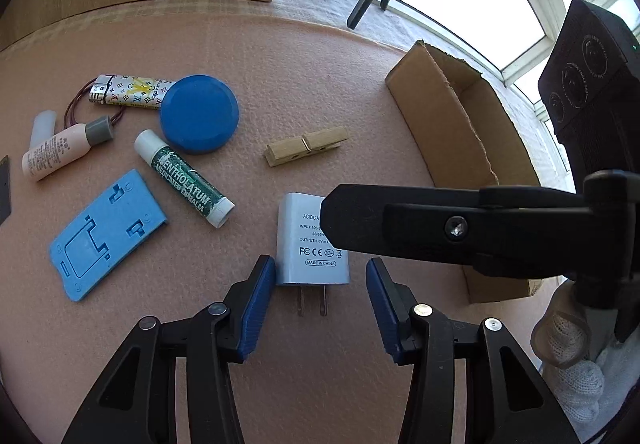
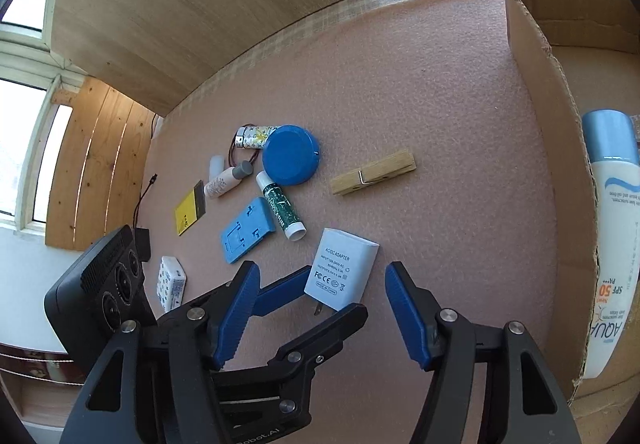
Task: Organize objects
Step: 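Move the right gripper to the white AC adapter and close on it, then carry the AC adapter into the box and open the right gripper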
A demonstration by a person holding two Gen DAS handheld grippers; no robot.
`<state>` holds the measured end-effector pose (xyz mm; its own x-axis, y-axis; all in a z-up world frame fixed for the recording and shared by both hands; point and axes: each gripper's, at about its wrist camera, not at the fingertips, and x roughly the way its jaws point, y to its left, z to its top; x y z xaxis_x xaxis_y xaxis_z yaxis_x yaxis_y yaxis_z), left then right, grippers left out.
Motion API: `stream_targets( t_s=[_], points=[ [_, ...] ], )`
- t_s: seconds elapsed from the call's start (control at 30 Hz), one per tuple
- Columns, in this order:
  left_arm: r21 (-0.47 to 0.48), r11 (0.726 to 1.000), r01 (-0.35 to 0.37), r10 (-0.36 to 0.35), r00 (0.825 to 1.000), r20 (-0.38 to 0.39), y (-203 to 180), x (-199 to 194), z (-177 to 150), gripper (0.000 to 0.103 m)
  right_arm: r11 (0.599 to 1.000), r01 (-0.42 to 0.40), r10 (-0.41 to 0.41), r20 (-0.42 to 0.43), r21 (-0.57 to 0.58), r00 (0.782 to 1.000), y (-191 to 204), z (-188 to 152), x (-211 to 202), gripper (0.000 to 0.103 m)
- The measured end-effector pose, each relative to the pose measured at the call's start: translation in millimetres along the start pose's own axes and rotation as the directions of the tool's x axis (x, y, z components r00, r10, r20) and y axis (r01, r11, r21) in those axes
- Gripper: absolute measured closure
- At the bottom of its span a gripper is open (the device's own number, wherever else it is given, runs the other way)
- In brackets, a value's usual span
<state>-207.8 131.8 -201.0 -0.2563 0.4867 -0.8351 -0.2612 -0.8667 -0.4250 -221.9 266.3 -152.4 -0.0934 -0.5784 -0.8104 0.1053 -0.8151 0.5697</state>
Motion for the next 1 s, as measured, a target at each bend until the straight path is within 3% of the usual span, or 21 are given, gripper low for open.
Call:
stream_targets(
  t_s=[0.27, 0.47, 0.67, 1.0],
  points=[
    [-0.023, 1.0, 0.012, -0.012, 1.0, 0.008, 2.7, 1.5, 1.7, 0.057, 0.999, 0.027, -0.027, -0.022, 0.028, 0.999, -8.9, 5.7, 15.2, 0.054],
    [-0.014, 1.0, 0.014, -0.014, 1.0, 0.003, -2.4, 4.0, 0.4, 0.061, 0.999, 0.042, -0.041, -0.045, 0.023, 0.998, -9.5, 4.6, 24.9, 0.056],
    [-0.026, 1.0, 0.011, -0.011, 1.0, 0.01, -3.9, 4.6, -2.7, 0.061, 0.998, 0.066, -0.065, -0.052, 0.018, 0.997, -12.0, 0.5, 25.5, 0.069],
    [-0.03, 1.0, -0.005, 0.006, 1.0, 0.022, -27.2, -4.4, -34.7, 0.061, 0.998, 0.068, -0.068, -0.035, 0.002, 0.997, -14.4, -26.3, 15.2, 0.07]
  ],
)
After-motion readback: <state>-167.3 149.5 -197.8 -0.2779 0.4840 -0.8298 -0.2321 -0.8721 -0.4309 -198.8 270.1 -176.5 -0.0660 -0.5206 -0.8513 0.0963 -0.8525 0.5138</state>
